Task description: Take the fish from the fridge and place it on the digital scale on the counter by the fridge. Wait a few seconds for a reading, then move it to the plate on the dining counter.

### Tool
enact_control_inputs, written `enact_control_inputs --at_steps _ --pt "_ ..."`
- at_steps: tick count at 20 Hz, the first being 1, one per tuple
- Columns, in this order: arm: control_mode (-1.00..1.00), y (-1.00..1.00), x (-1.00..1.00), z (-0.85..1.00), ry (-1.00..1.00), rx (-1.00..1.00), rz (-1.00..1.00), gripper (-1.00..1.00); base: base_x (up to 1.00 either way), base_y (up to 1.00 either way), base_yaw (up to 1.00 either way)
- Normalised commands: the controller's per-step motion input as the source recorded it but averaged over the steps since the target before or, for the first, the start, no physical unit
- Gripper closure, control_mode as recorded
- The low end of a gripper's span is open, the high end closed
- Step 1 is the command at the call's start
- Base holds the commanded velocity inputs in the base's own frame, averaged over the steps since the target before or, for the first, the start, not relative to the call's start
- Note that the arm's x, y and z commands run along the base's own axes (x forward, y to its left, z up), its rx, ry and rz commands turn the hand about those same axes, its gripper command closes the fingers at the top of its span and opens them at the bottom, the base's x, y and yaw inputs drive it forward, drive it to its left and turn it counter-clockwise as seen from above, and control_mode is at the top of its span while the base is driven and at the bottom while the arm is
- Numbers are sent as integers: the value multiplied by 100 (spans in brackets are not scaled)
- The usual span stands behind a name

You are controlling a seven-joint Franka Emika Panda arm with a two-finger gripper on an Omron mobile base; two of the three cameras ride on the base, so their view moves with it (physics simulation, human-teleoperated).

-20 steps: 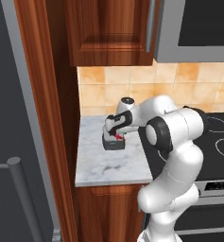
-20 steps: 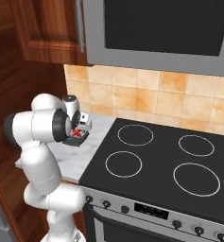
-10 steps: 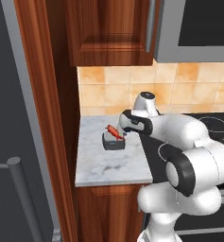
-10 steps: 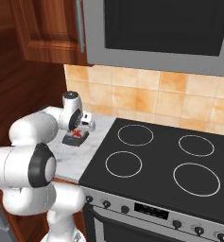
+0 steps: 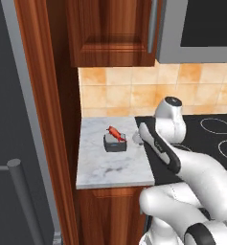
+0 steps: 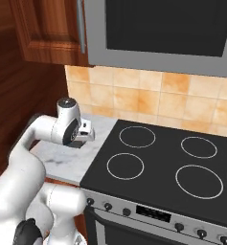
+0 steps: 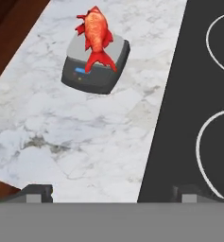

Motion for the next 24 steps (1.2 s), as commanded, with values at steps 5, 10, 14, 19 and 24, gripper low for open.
enact_control_inputs --at_steps 5,10,14,19,24 --pt "-100 0 -100 57 -6 0 6 -100 0 0 0" --pt "-100 0 -94 64 0 0 5 -100 0 0 0" --pt "-100 4 -36 21 -2 0 3 -100 0 0 0" --pt "-100 0 0 0 0 0 0 -100 0 0 0" --pt "-100 0 0 0 0 0 0 -100 0 0 0"
